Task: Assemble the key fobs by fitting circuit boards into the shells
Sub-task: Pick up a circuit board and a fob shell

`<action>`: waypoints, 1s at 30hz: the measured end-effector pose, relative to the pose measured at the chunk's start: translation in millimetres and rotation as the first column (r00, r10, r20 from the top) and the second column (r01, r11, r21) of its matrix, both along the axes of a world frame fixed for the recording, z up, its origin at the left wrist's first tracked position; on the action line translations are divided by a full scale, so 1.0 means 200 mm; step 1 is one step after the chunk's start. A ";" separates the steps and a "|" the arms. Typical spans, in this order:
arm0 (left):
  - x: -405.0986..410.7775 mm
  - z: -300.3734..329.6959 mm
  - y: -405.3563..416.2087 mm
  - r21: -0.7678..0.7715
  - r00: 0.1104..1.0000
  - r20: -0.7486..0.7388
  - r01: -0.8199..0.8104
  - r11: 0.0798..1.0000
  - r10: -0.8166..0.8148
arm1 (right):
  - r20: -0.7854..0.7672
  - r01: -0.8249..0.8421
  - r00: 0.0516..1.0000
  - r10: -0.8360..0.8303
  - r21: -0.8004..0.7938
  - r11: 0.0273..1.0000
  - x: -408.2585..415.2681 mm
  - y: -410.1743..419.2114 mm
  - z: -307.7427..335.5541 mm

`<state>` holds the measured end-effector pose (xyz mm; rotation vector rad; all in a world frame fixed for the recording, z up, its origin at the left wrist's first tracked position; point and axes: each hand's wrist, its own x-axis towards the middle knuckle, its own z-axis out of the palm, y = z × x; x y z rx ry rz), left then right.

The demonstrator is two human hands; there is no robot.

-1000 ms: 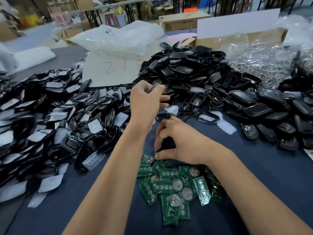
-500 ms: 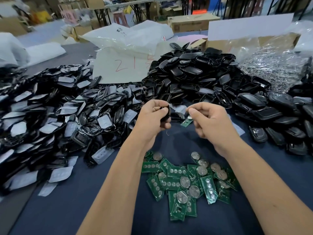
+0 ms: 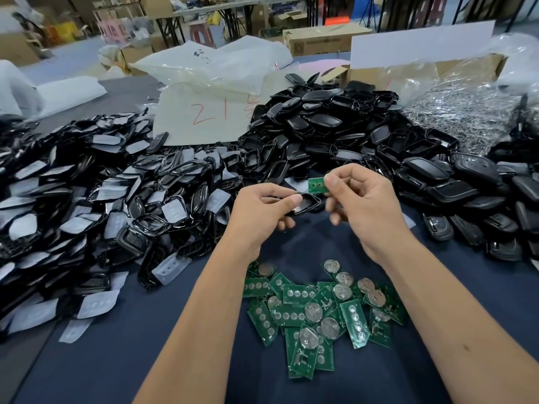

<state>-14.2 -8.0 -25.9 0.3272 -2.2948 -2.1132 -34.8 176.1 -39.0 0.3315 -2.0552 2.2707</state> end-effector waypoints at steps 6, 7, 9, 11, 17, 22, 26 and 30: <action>0.00 0.01 0.02 0.082 0.997 0.071 0.033 0.996 -0.039 | -0.078 0.054 0.996 -0.039 0.206 0.977 0.00 -0.02 -0.04; 0.00 0.01 0.01 0.081 0.997 0.072 0.033 0.996 -0.039 | -0.077 0.062 0.996 -0.046 0.211 0.975 0.00 -0.02 -0.04; 0.01 0.01 0.02 0.078 0.997 0.069 0.038 0.996 -0.044 | -0.080 0.079 0.995 -0.064 0.191 0.978 0.00 -0.02 -0.04; 0.01 0.01 0.02 0.085 0.997 0.061 0.041 0.996 -0.047 | -0.081 0.097 0.993 -0.084 0.176 0.980 0.00 -0.02 -0.04; 0.01 0.00 0.03 0.073 0.998 0.051 0.037 0.997 -0.040 | -0.071 0.137 0.990 -0.124 0.224 0.965 0.03 -0.04 -0.04; 0.01 0.00 0.02 0.100 0.998 0.048 0.027 0.995 -0.032 | -0.063 0.153 0.988 -0.141 0.251 0.956 0.05 -0.06 -0.04; 0.01 -0.02 0.02 0.135 0.999 0.030 0.026 0.991 -0.030 | -0.060 0.153 0.988 -0.142 0.299 0.942 0.05 -0.06 -0.03; 0.01 -0.03 0.02 0.113 0.999 0.022 0.046 0.993 -0.048 | -0.014 0.082 0.997 -0.082 0.340 0.937 0.03 -0.02 -0.02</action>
